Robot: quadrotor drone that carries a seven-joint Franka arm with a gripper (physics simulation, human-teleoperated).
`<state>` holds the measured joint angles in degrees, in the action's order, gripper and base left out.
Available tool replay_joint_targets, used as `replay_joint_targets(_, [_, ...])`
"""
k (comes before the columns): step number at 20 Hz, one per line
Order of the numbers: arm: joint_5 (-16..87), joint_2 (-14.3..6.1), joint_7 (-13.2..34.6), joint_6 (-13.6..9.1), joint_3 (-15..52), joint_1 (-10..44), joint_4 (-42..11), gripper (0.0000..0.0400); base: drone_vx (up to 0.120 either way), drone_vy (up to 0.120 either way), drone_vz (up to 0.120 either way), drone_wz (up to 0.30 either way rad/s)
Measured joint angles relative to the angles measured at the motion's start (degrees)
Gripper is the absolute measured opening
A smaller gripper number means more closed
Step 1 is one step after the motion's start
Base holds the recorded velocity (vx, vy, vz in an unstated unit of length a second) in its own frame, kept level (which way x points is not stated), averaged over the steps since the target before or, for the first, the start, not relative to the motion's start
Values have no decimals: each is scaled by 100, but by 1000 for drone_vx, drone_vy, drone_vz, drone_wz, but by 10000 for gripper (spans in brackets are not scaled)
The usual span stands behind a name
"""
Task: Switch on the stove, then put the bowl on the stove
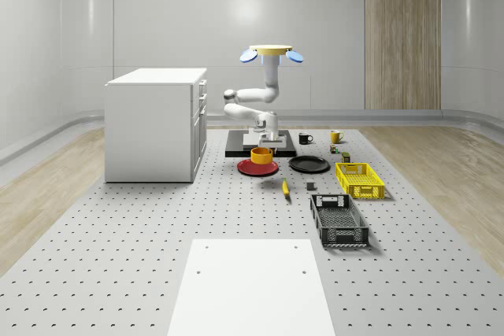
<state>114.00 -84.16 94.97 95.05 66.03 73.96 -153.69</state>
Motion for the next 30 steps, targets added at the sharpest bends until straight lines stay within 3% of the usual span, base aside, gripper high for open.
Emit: replay_joint_targets(30, [-9, -16, 6, 15, 2, 7, 1, 100, -120, 5, 0, 0])
